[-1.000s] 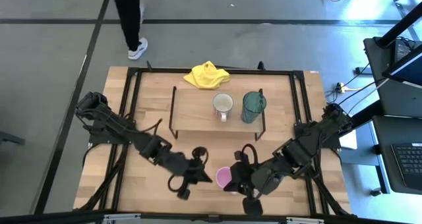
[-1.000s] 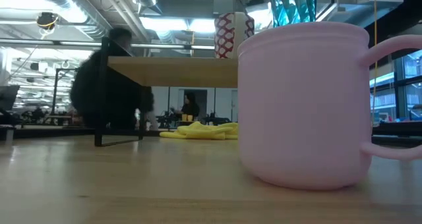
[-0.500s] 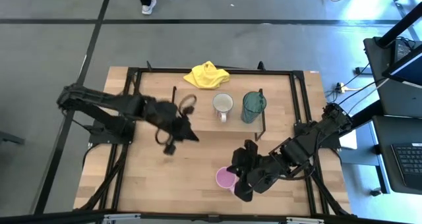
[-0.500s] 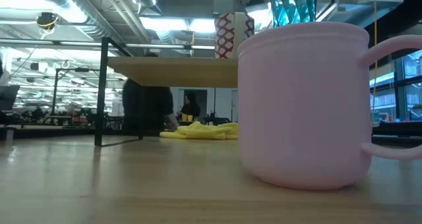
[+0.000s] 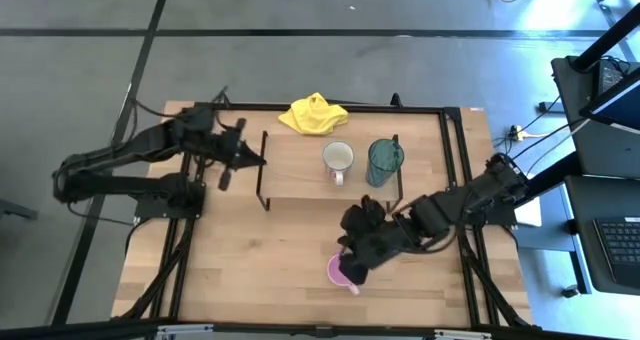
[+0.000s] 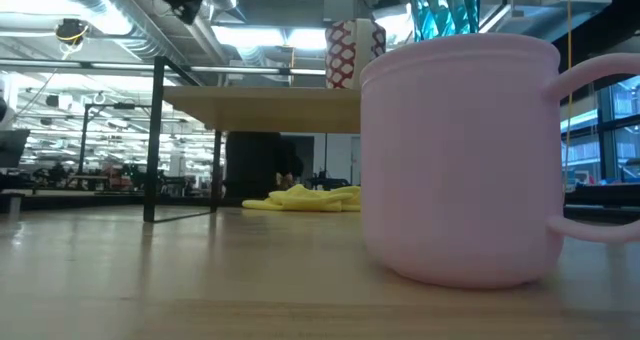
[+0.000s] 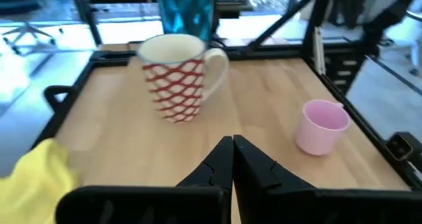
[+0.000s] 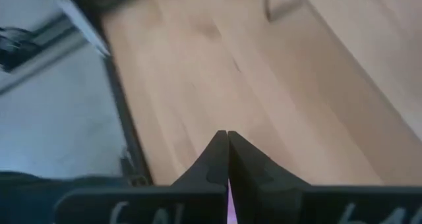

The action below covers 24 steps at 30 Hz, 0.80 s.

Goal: Stack small to large cups/mugs on shelf
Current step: Put the pink mug on the shelf

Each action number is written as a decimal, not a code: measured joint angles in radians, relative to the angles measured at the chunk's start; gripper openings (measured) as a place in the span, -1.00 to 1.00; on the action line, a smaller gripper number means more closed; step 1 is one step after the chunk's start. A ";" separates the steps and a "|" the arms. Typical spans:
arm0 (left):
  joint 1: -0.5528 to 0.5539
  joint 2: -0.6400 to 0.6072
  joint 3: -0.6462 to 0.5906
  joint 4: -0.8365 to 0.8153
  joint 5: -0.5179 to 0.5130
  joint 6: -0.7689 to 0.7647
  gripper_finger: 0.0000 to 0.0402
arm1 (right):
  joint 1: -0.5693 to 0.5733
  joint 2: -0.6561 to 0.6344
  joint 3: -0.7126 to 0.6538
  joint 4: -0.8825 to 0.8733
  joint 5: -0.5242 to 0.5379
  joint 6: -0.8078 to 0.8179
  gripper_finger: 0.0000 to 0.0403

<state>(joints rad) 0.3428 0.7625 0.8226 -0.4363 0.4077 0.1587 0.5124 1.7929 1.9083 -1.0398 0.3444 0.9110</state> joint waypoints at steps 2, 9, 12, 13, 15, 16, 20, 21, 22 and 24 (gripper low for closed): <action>0.035 -0.043 -0.023 -0.004 0.013 -0.024 -0.99 | -0.026 0.017 0.000 -0.051 -0.056 0.041 -0.99; 0.023 -0.207 -0.118 -0.095 -0.159 -0.180 -0.99 | -0.032 0.061 0.000 -0.172 -0.144 0.154 -0.99; -0.010 -0.268 -0.164 -0.098 -0.218 -0.244 -1.00 | -0.030 0.078 0.000 -0.213 -0.196 0.193 -0.98; -0.020 -0.288 -0.176 -0.100 -0.242 -0.262 -0.99 | -0.030 0.086 0.000 -0.231 -0.213 0.203 -0.96; -0.037 -0.322 -0.200 -0.106 -0.279 -0.297 -0.99 | -0.030 0.095 0.000 -0.249 -0.227 0.212 -0.91; -0.045 -0.335 -0.211 -0.106 -0.287 -0.319 -1.00 | -0.029 0.101 0.000 -0.258 -0.239 0.216 -0.87; -0.077 -0.371 -0.235 -0.115 -0.313 -0.388 -1.00 | -0.029 0.109 -0.001 -0.255 -0.259 0.259 -0.65; -0.088 -0.375 -0.236 -0.113 -0.325 -0.394 -1.00 | -0.029 0.111 -0.001 -0.256 -0.259 0.264 -0.58; -0.099 -0.379 -0.236 -0.117 -0.336 -0.402 -1.00 | -0.029 0.114 -0.001 -0.256 -0.259 0.268 -0.52; -0.121 -0.379 -0.236 -0.122 -0.367 -0.416 -1.00 | -0.029 0.122 -0.001 -0.253 -0.253 0.282 -0.38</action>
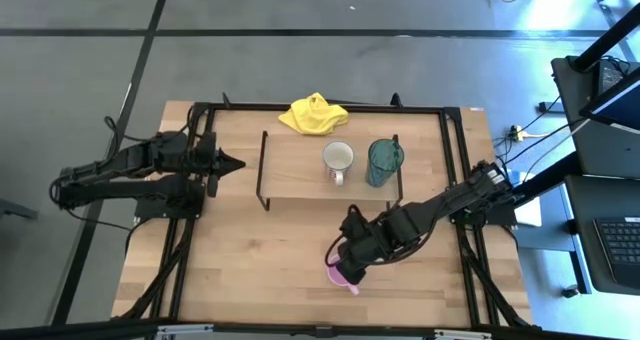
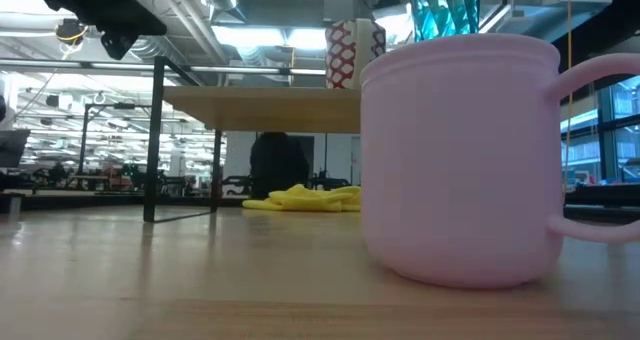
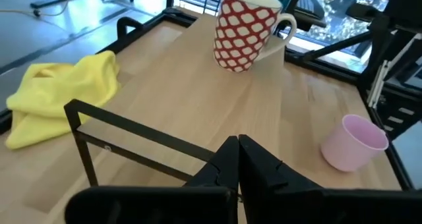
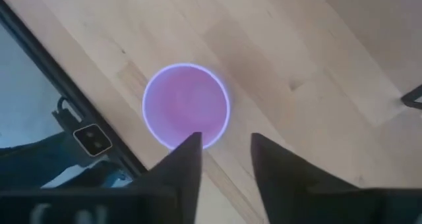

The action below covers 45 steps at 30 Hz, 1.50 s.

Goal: Stack small to large cups/mugs on shelf
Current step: Put the pink mug on the shelf

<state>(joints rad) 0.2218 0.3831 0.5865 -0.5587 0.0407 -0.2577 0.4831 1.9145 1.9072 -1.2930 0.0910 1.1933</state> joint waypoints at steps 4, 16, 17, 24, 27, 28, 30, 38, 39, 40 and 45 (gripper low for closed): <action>-0.041 -0.002 0.000 -0.024 -0.034 -0.030 -1.00 | 0.000 0.032 0.000 -0.003 -0.014 0.033 -0.14; -0.138 -0.006 0.000 -0.087 -0.107 -0.098 -1.00 | 0.001 0.137 -0.001 0.009 -0.069 0.083 0.00; -0.141 -0.006 0.000 -0.087 -0.108 -0.099 -1.00 | 0.001 0.143 -0.001 0.017 -0.076 0.083 0.00; -0.156 -0.006 0.000 -0.089 -0.126 -0.099 -1.00 | 0.001 0.200 -0.001 0.034 -0.135 0.113 0.00; -0.156 -0.006 0.000 -0.100 -0.129 -0.099 -1.00 | 0.000 0.213 -0.001 0.033 -0.113 0.112 0.00; -0.156 -0.006 0.000 -0.106 -0.129 -0.099 -1.00 | -0.003 0.214 -0.001 0.033 -0.107 0.112 0.00; -0.156 -0.006 0.000 -0.111 -0.129 -0.099 -0.99 | -0.010 0.214 -0.001 0.035 -0.092 0.113 0.00; -0.156 -0.006 0.000 -0.115 -0.129 -0.099 -1.00 | -0.044 0.234 -0.001 0.039 -0.093 0.106 -0.17; -0.156 -0.006 0.000 -0.115 -0.129 -0.099 -1.00 | -0.046 0.241 -0.001 0.044 -0.101 0.100 -0.20; -0.156 -0.006 0.000 -0.115 -0.129 -0.099 -1.00 | -0.046 0.245 -0.001 0.049 -0.112 0.091 -0.23; -0.156 -0.006 0.000 -0.131 -0.129 -0.099 -1.00 | -0.044 0.251 -0.001 0.048 -0.120 0.085 -0.33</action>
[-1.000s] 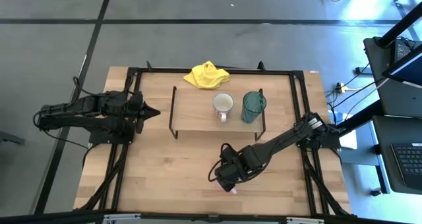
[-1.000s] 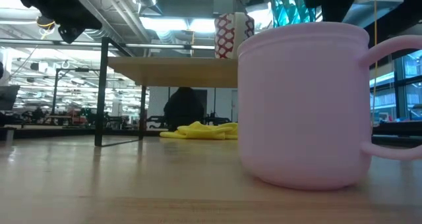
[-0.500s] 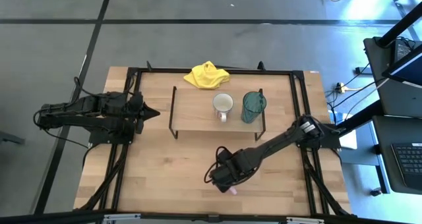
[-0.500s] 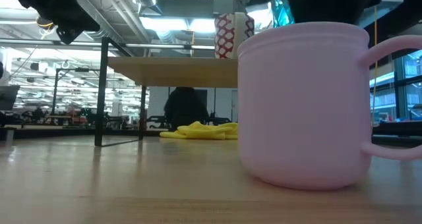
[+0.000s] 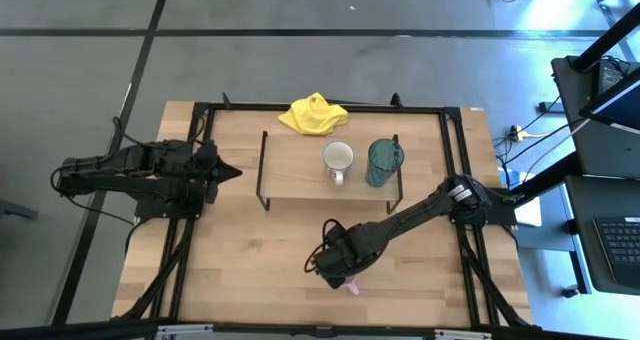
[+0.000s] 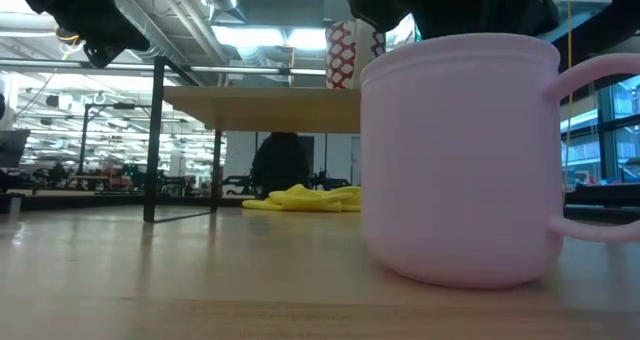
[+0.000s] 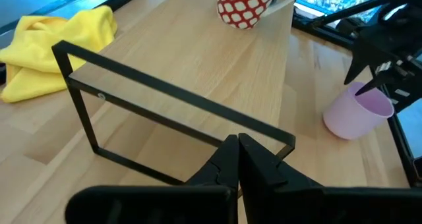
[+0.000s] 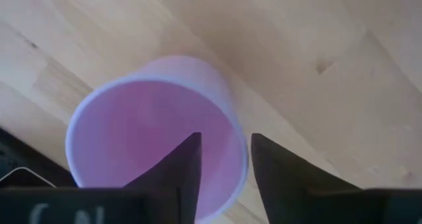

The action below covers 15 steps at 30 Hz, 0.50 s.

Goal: Stack small to large cups/mugs on shelf
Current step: Put the pink mug on the shelf

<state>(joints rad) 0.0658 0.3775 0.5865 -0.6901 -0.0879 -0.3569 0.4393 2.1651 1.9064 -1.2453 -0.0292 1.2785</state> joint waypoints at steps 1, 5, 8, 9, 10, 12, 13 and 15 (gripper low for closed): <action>0.000 0.000 0.000 -0.007 0.000 0.000 -1.00 | 0.000 0.000 0.000 0.000 0.000 0.000 -0.35; 0.000 0.000 0.000 -0.023 0.000 -0.001 -1.00 | -0.002 0.000 0.000 -0.005 0.001 -0.001 -0.49; 0.000 0.000 0.000 -0.030 0.000 -0.003 -0.99 | -0.001 0.000 0.000 -0.005 0.001 -0.001 -0.64; 0.000 0.000 0.000 -0.032 0.000 -0.003 -0.99 | -0.001 0.000 0.000 -0.005 0.001 -0.002 -0.69; 0.000 0.000 0.000 -0.033 0.000 -0.003 -0.99 | -0.002 0.000 0.000 -0.005 0.001 -0.003 -0.75; 0.000 0.000 0.000 -0.036 0.000 -0.003 -1.00 | -0.002 0.000 0.000 -0.005 -0.001 -0.004 -0.86; 0.000 0.000 0.000 -0.037 0.000 -0.003 -1.00 | -0.002 0.000 0.000 -0.001 0.000 -0.002 -0.91; 0.000 0.000 0.000 -0.037 0.000 -0.006 -0.99 | -0.002 0.000 0.000 0.011 -0.002 -0.001 -0.95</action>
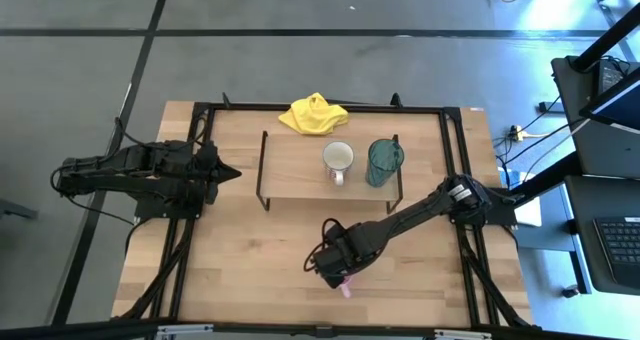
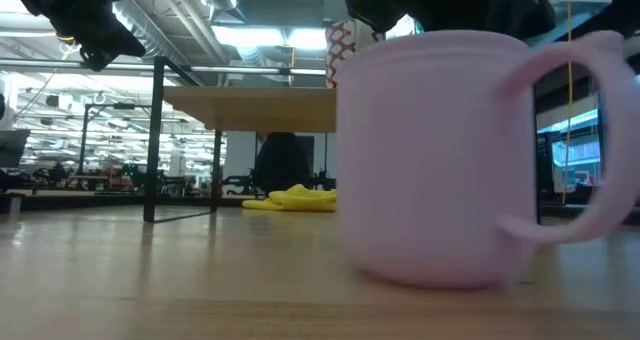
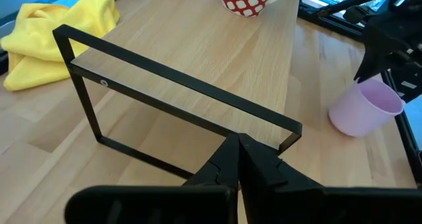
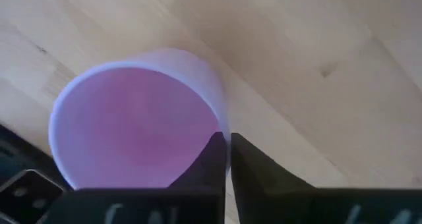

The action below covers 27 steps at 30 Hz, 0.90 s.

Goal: Stack small to large cups/mugs on shelf
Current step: Put the pink mug on the shelf

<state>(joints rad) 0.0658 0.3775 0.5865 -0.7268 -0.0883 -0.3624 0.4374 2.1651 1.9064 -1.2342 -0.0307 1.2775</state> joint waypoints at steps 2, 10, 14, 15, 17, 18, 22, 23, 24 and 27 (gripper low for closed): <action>0.000 0.000 0.000 0.000 0.000 -0.001 -1.00 | -0.005 0.000 0.000 0.033 -0.017 0.006 -0.93; 0.000 0.000 0.000 -0.006 0.000 -0.006 -1.00 | -0.051 0.001 0.000 0.229 -0.002 0.004 -0.89; 0.000 0.000 0.000 -0.007 0.001 -0.026 -0.99 | -0.086 0.001 0.000 0.323 0.020 -0.027 -0.92; 0.000 0.000 0.000 -0.007 0.003 -0.029 -0.99 | -0.094 0.001 0.000 0.357 0.021 -0.036 -0.91; -0.002 0.000 0.000 -0.007 0.017 -0.043 -0.99 | -0.109 0.001 0.000 0.418 0.028 -0.050 -0.87; -0.005 0.000 0.000 -0.007 0.024 -0.052 -1.00 | -0.114 0.001 0.000 0.440 0.038 -0.052 -0.85; -0.033 0.000 0.000 -0.006 0.028 -0.084 -0.99 | -0.123 0.001 0.000 0.461 0.057 -0.055 -0.77; -0.043 0.000 0.000 -0.006 0.029 -0.093 -1.00 | -0.123 0.001 0.000 0.460 0.057 -0.057 -0.76; -0.053 0.000 0.000 -0.006 0.028 -0.100 -1.00 | -0.121 0.001 0.000 0.459 0.056 -0.059 -0.74; -0.082 0.000 0.000 -0.005 0.017 -0.114 -0.99 | -0.117 0.001 0.000 0.458 0.055 -0.067 -0.73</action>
<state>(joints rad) -0.0167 0.3779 0.5865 -0.7317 -0.0715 -0.4766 0.3200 2.1658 1.9064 -0.7765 0.0242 1.2107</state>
